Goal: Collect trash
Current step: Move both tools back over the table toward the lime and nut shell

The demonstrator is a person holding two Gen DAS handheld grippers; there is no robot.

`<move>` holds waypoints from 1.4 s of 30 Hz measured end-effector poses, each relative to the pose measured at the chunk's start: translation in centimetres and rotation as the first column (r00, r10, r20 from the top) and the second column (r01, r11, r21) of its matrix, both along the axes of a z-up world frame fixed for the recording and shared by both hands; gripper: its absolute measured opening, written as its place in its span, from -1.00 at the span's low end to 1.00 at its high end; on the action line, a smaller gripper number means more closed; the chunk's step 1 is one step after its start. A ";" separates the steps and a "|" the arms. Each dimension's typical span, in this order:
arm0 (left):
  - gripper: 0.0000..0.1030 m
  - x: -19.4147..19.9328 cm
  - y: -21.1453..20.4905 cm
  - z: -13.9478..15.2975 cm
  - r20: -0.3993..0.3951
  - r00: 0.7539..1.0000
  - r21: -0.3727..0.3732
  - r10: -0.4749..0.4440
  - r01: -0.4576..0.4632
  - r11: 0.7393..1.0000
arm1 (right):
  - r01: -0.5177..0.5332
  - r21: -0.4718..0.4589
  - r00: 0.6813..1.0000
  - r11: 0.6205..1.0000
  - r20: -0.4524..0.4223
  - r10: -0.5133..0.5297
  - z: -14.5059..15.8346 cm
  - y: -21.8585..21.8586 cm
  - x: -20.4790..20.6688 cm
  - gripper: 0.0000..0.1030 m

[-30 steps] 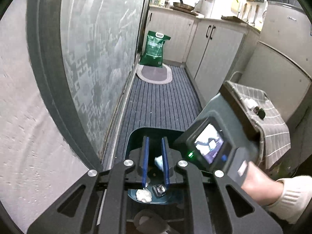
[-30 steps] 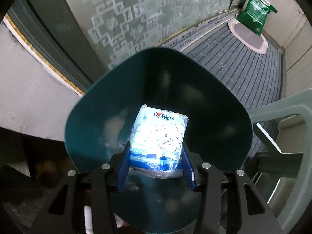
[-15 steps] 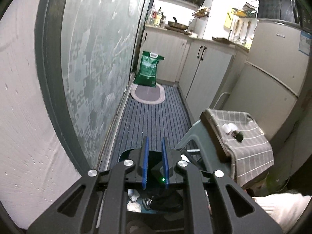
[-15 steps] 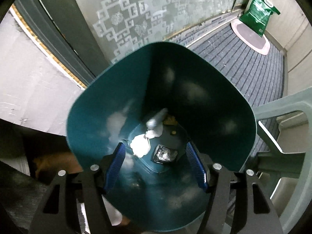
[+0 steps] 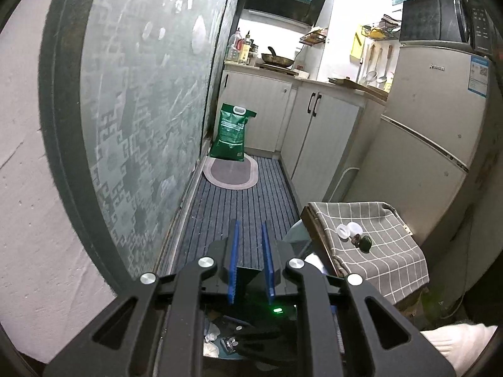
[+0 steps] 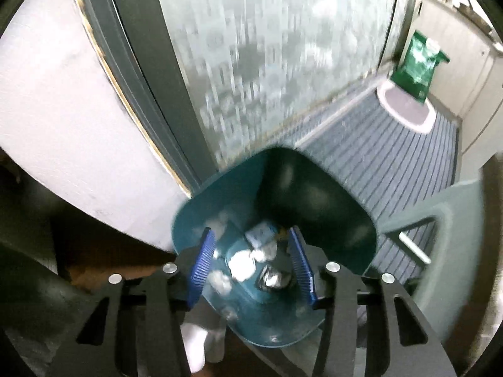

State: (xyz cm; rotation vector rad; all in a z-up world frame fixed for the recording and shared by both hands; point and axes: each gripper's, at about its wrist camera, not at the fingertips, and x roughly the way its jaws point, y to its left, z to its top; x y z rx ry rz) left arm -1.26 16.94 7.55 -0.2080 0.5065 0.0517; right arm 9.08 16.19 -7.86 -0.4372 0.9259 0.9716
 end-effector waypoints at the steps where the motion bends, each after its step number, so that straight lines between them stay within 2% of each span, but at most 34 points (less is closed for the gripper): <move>1: -0.66 0.1 -0.2 0.1 0.003 1.000 0.001 -0.001 0.001 1.000 | 0.006 0.020 1.000 1.000 0.011 -0.006 0.9 -0.5 0.0 -0.05; 7: -0.46 1.3 -1.8 0.2 0.002 1.000 0.005 -0.017 0.017 1.000 | 0.068 0.120 0.996 0.990 0.053 -0.075 5.2 -4.6 1.6 -0.05; 14: -0.33 3.2 -4.5 -0.1 -0.012 0.999 0.028 -0.048 0.048 0.998 | 0.196 0.142 0.968 0.970 0.128 -0.214 6.7 -11.3 4.9 -0.05; 24: -0.20 5.8 -7.7 -1.2 -0.044 0.996 0.048 -0.078 0.080 0.996 | 0.341 0.110 0.919 0.934 0.168 -0.355 5.1 -19.6 8.4 -0.05; 33: -0.14 7.7 -9.9 -2.2 -0.079 0.992 0.064 -0.097 0.102 0.993 | 0.362 0.091 0.915 0.928 0.152 -0.373 3.4 -22.3 9.3 -0.05; 38: -0.15 8.8 -11.0 -2.8 -0.095 0.989 0.059 -0.112 0.118 0.991 | 0.355 0.113 0.924 0.928 0.109 -0.366 2.8 -23.1 9.7 -0.16; 42: -0.19 9.8 -12.1 -3.4 -0.116 0.984 0.056 -0.132 0.139 0.989 | 0.334 0.123 0.931 0.934 0.111 -0.348 2.8 -23.1 9.6 -0.43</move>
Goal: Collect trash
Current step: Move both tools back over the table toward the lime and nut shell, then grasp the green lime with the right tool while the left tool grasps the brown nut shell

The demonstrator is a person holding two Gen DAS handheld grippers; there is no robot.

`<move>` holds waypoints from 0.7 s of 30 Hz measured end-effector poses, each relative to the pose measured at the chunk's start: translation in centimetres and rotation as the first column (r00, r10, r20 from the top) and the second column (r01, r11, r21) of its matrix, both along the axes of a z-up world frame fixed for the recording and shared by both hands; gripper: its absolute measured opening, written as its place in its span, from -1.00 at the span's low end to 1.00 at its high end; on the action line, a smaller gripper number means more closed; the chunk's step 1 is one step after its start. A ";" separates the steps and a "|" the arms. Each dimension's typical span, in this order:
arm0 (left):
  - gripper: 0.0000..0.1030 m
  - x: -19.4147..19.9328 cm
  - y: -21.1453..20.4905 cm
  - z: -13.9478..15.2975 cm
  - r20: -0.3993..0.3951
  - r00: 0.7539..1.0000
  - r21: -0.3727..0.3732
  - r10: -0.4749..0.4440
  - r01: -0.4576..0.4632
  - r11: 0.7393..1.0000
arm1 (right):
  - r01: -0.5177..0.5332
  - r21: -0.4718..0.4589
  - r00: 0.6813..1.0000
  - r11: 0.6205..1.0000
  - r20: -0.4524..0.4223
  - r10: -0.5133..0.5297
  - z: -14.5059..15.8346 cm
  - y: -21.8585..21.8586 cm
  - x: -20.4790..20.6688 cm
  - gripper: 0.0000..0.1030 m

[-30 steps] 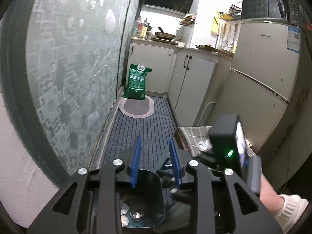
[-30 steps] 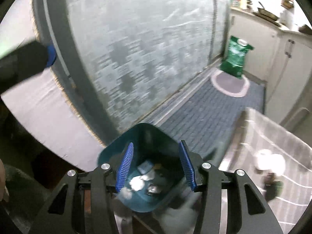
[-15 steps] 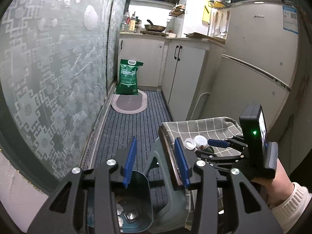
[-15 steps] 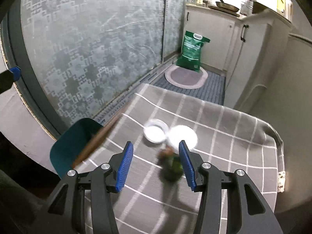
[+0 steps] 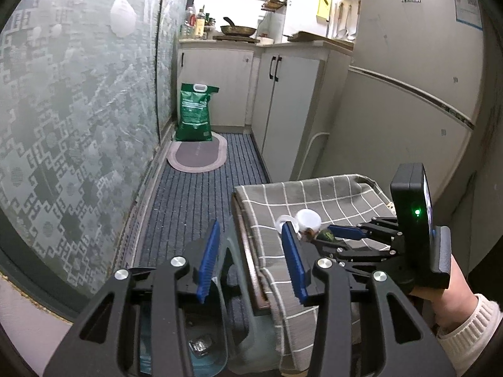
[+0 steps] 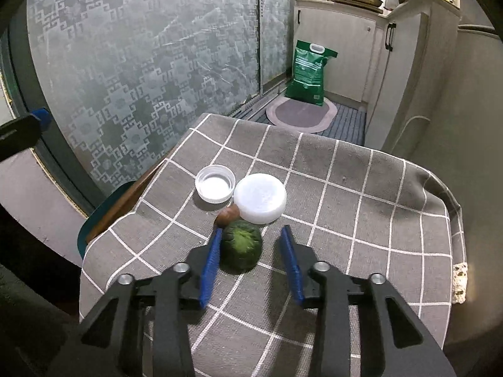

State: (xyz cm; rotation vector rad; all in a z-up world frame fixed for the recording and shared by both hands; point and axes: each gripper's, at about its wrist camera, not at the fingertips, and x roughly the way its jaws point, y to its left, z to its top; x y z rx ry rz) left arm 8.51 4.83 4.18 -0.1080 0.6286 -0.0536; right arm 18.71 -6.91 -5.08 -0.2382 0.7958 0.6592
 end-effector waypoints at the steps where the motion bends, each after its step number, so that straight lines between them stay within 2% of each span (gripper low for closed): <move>1: -0.19 0.2 -0.2 -0.2 -0.006 1.000 -0.001 -0.004 0.004 1.000 | -0.007 0.002 1.000 1.000 -0.001 0.007 0.0 0.0 -0.1 -0.50; 7: -0.23 1.5 -2.0 -1.7 -0.052 0.998 -0.001 -0.038 0.038 0.999 | -0.018 0.012 1.000 1.000 0.002 0.018 0.3 -0.7 -0.3 -0.54; 15: -0.27 3.7 -5.9 -4.5 -0.128 0.985 0.034 -0.114 0.119 0.992 | 0.045 0.052 0.999 0.998 0.003 -0.045 1.1 -4.1 0.0 -0.54; 21: -0.28 5.5 -7.7 -6.7 -0.178 0.977 0.060 -0.114 0.127 0.990 | 0.072 0.056 0.997 0.996 -0.014 -0.071 0.6 -6.1 0.1 -0.55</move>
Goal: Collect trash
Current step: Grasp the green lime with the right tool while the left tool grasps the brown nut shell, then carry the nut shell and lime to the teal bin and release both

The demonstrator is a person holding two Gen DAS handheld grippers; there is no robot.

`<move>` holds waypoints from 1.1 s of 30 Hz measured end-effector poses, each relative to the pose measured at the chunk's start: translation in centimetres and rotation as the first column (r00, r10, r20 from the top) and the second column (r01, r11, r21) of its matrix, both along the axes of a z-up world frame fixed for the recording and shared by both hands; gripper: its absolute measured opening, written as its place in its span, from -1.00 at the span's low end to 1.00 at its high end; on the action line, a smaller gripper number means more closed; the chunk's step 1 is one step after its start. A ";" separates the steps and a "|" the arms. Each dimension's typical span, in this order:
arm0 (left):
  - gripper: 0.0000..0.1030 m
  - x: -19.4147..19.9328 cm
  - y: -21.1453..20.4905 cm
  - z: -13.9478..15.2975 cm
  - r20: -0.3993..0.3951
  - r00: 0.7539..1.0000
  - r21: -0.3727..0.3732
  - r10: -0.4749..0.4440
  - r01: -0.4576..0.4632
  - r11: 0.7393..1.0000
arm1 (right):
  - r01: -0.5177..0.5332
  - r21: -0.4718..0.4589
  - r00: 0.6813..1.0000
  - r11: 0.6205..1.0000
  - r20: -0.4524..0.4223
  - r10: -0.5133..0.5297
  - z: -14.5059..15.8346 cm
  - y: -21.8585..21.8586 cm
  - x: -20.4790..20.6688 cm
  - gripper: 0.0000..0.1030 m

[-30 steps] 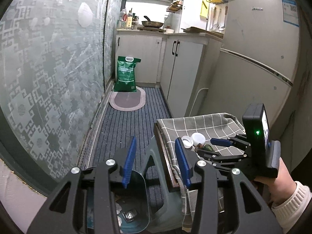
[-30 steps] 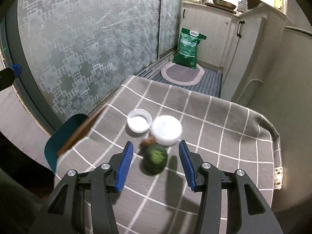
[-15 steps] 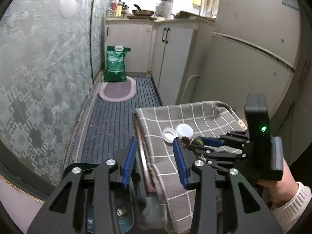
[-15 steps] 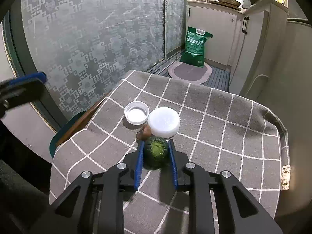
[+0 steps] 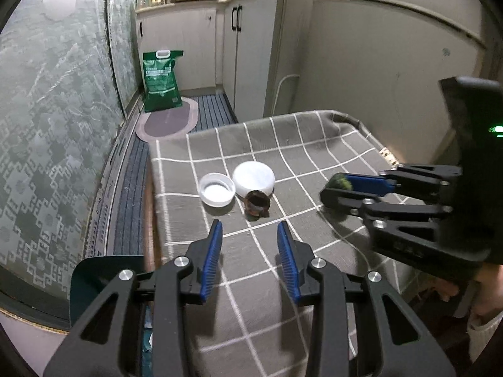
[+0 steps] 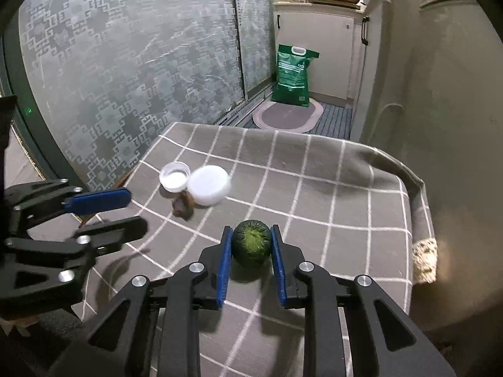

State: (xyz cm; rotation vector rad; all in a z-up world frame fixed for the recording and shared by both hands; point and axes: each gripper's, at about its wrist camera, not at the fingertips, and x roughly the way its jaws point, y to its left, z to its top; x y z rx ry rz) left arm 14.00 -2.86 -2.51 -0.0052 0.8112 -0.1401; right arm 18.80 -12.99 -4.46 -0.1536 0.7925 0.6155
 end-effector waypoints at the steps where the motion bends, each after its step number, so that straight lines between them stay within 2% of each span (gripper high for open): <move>1: -0.29 0.5 -0.2 -0.4 -0.010 1.000 0.001 0.003 -0.003 1.000 | 0.003 0.001 1.000 1.000 0.000 -0.003 0.0 -0.3 0.0 -0.54; 4: -0.38 1.3 -0.8 -1.2 -0.031 1.000 0.007 0.005 -0.004 1.000 | 0.012 0.007 1.000 1.000 -0.001 -0.012 0.1 -1.1 -0.1 -0.54; 9: -0.38 2.1 -1.8 -1.4 -0.023 1.000 0.026 0.010 -0.010 1.000 | 0.028 0.014 1.000 1.000 -0.001 -0.028 0.2 -2.8 -0.3 -0.54; 13: -0.38 2.9 -1.8 -1.4 -0.015 0.998 0.041 0.057 -0.056 0.998 | 0.041 0.016 0.999 0.999 -0.003 -0.041 0.2 -4.0 -0.5 -0.54; 19: -0.55 3.7 -1.5 -1.4 -0.005 0.995 0.038 0.101 -0.101 0.994 | 0.050 0.016 0.999 0.999 0.001 -0.050 0.4 -4.7 -0.8 -0.54; 33: -0.56 1.8 -0.6 -0.4 0.009 0.997 -0.047 0.073 -0.073 0.996 | 0.046 0.014 0.999 0.999 0.024 -0.046 2.2 -2.8 -0.9 -0.54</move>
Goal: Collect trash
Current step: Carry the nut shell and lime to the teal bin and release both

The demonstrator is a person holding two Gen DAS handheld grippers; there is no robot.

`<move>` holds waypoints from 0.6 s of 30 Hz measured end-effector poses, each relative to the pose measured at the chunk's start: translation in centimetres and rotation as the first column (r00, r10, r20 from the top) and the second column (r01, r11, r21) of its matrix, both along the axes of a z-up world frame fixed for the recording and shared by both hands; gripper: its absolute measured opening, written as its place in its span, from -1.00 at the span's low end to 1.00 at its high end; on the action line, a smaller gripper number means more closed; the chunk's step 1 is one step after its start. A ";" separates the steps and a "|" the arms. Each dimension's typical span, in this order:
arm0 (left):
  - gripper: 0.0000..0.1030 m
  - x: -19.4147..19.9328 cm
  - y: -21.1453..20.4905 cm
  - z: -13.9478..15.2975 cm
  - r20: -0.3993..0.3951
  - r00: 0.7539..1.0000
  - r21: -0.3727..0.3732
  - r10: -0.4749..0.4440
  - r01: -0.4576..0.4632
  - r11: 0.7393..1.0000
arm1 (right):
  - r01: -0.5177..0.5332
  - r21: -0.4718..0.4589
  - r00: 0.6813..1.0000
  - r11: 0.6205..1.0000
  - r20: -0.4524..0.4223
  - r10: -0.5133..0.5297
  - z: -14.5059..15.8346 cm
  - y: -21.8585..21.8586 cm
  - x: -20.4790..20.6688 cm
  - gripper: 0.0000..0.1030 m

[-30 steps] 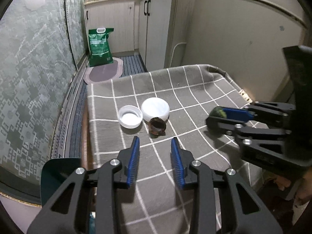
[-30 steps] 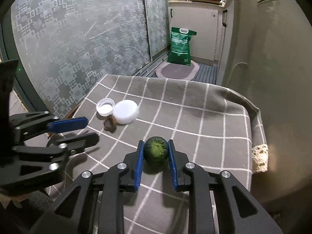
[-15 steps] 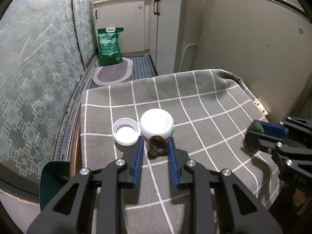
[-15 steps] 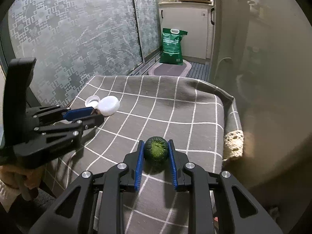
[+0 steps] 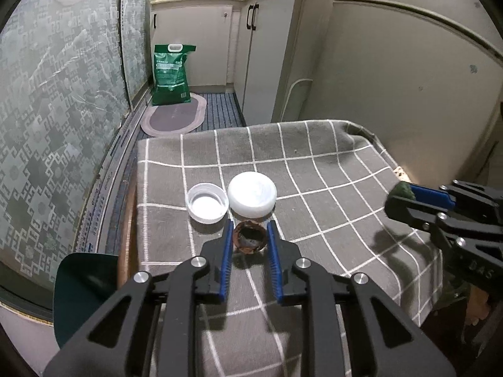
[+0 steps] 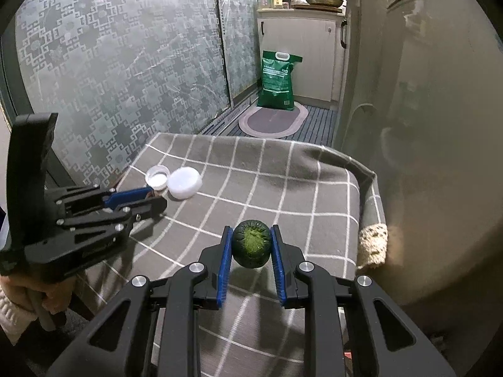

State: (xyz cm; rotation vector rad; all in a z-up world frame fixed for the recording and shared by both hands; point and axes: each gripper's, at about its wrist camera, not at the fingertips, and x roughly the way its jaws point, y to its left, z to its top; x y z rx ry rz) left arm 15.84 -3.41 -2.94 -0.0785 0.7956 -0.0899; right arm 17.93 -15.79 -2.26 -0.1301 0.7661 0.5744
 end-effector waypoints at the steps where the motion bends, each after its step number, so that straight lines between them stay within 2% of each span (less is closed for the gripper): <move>1: -0.56 -0.3 0.2 0.3 0.009 1.000 -0.005 -0.002 0.002 1.000 | -0.004 0.000 1.000 1.000 0.002 0.004 0.2 0.5 0.0 -0.54; 5: -0.56 -1.2 1.6 1.3 0.041 0.999 -0.024 0.008 -0.007 1.000 | -0.025 -0.003 1.000 1.000 0.013 0.025 0.9 2.2 -0.2 -0.54; 10: -0.56 -2.4 5.4 2.4 0.076 0.995 -0.036 0.067 -0.064 0.997 | -0.063 -0.011 0.998 0.998 0.020 0.063 1.4 5.1 -0.6 -0.54; 18: -0.56 -3.9 12.0 1.0 0.039 0.987 -0.033 0.156 -0.155 0.987 | -0.116 -0.017 0.993 0.993 0.029 0.116 2.4 9.4 -1.2 -0.54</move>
